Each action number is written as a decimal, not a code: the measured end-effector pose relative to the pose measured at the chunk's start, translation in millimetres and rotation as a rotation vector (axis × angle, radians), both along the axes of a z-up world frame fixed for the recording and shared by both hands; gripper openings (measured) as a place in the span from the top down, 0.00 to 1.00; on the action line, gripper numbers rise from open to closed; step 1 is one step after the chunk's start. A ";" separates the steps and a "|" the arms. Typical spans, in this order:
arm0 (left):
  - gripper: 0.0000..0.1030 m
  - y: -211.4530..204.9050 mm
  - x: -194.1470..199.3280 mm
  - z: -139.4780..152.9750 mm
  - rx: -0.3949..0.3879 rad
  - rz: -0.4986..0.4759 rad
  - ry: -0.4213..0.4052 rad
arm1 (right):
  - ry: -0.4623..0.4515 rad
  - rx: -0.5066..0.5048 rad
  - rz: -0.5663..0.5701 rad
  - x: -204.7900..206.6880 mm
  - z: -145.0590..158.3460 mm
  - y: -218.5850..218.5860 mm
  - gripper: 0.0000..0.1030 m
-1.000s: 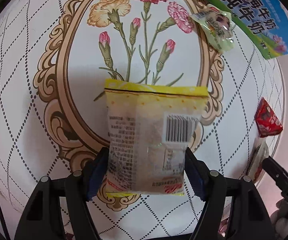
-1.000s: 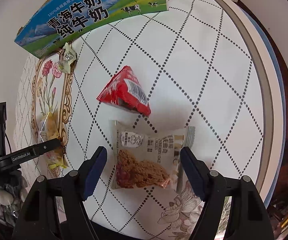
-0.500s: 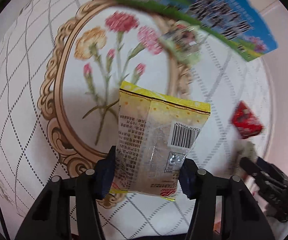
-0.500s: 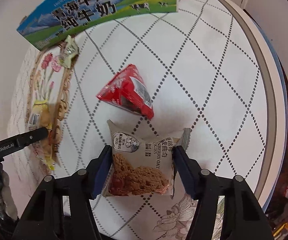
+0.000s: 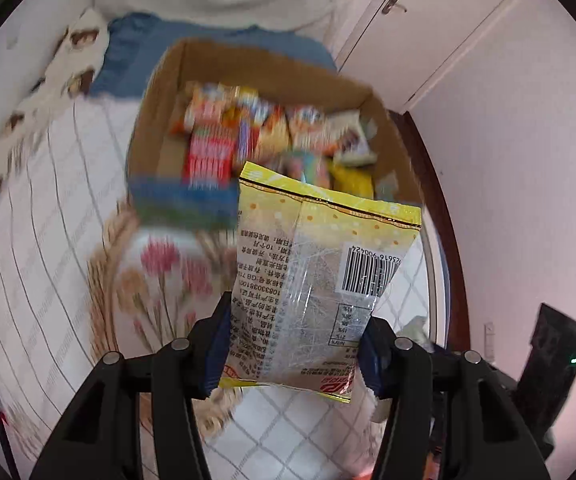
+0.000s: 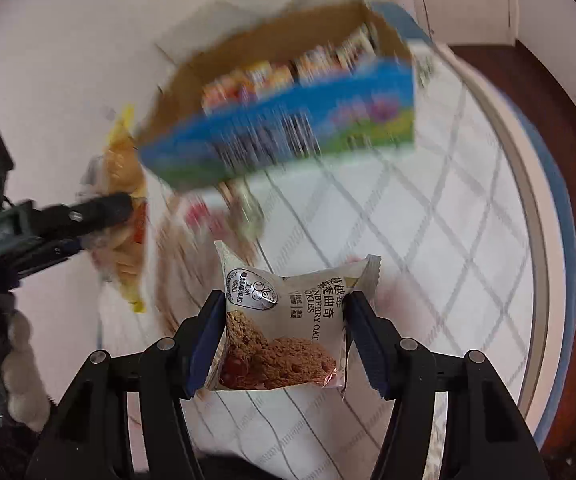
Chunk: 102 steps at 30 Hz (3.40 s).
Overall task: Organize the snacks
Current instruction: 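Carry both packs into the box and open both tools to release them, then lift both tools away from the box toward the remaining snacks, then grasp the clear egg-yolk pastry pack with the left tool while the right tool grasps the red triangular packet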
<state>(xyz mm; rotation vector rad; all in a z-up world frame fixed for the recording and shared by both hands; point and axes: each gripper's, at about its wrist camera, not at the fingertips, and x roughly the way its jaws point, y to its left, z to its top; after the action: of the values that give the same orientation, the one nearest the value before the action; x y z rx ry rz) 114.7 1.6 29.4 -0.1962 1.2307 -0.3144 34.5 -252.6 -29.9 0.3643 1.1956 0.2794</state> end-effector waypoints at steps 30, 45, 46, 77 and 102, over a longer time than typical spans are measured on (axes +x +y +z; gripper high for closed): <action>0.10 -3.6 208.2 -83.7 0.346 0.105 0.183 | 0.058 -0.225 0.011 294.4 -32.2 12.5 0.05; 0.10 -23.5 175.5 -56.2 0.307 0.097 0.038 | 0.028 -0.305 0.012 260.1 -13.9 13.2 0.04; 0.10 -23.7 171.4 -53.2 0.296 0.105 0.015 | 0.016 -0.311 0.014 255.6 -9.8 13.7 0.04; 0.10 -18.8 -9.2 12.6 0.268 0.164 -0.327 | -0.269 -0.260 -0.041 74.2 97.1 6.8 0.04; 0.10 -20.7 4.6 -172.0 0.304 0.093 0.105 | 0.431 -0.242 -0.118 83.1 -170.6 -57.1 0.00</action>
<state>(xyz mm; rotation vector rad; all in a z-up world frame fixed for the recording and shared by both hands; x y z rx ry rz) 119.3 -19.0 -142.5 -0.0073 1.3517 -0.0341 117.6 -309.7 -200.5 0.2887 1.6057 -0.0534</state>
